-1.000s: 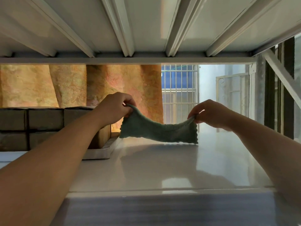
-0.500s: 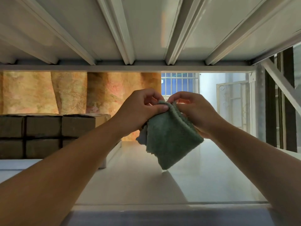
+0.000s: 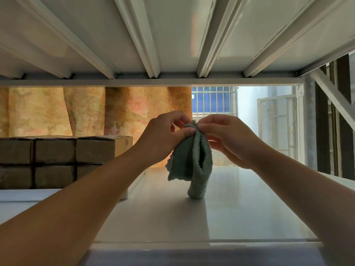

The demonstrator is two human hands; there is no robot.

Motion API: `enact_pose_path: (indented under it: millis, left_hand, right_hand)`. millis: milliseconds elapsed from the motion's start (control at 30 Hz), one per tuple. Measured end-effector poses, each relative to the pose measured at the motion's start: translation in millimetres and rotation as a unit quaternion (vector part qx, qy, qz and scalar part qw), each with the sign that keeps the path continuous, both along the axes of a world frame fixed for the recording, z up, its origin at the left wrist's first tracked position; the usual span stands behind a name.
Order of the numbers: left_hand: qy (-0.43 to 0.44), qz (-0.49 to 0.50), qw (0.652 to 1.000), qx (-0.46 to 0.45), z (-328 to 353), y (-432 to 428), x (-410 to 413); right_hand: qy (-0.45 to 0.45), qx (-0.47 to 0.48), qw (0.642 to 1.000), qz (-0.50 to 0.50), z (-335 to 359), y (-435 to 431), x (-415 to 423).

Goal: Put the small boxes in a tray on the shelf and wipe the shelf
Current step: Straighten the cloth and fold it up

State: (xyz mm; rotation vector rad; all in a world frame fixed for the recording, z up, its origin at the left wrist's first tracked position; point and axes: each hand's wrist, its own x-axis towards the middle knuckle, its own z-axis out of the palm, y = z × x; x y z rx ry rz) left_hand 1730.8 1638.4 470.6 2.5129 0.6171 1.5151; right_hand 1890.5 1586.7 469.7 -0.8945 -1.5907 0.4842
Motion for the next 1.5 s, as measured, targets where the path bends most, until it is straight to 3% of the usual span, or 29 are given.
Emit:
enact_pose_path:
  millis: [333,433,600,700,933,1033,1167,1300,1400,1500]
  left_hand:
    - [0.005,0.002,1.000,-0.010,0.0,-0.8,0.9]
    - [-0.046,0.017,0.998,-0.029,1.2,7.4,-1.5]
    - [-0.091,0.053,0.993,-0.056,2.7,17.5,-11.6]
    - [-0.083,0.077,0.992,-0.048,2.2,21.1,-13.9]
    - [-0.117,0.056,0.990,-0.049,3.7,23.7,-14.7]
    - [-0.147,0.039,0.987,-0.060,6.0,24.7,-17.3]
    - [-0.189,-0.009,0.975,-0.113,7.9,24.7,-19.5]
    - [-0.203,-0.141,0.950,-0.191,10.3,19.2,-20.5]
    - [-0.210,-0.228,0.923,-0.226,14.3,16.3,-21.5]
    - [-0.198,-0.287,0.904,-0.248,16.7,10.4,-25.2]
  right_hand:
    - [-0.019,-0.014,0.999,-0.032,-0.5,0.9,-1.6]
    - [-0.012,-0.016,1.000,-0.016,2.0,0.5,-0.3]
    - [-0.259,-0.066,0.963,-0.031,-5.9,-0.2,3.2]
    - [-0.314,-0.099,0.944,0.007,-11.9,-2.7,-1.5]
    - [-0.413,0.006,0.906,-0.096,-17.3,5.9,-2.2]
    - [-0.368,-0.006,0.922,-0.120,-13.0,7.3,3.6]
    - [-0.109,-0.056,0.989,-0.078,-0.8,2.3,12.9]
    - [0.074,-0.043,0.996,-0.026,5.2,0.1,20.3]
    - [0.136,-0.041,0.988,0.061,9.5,-3.2,23.4]
    - [0.114,-0.040,0.982,0.145,10.2,-4.9,26.2]
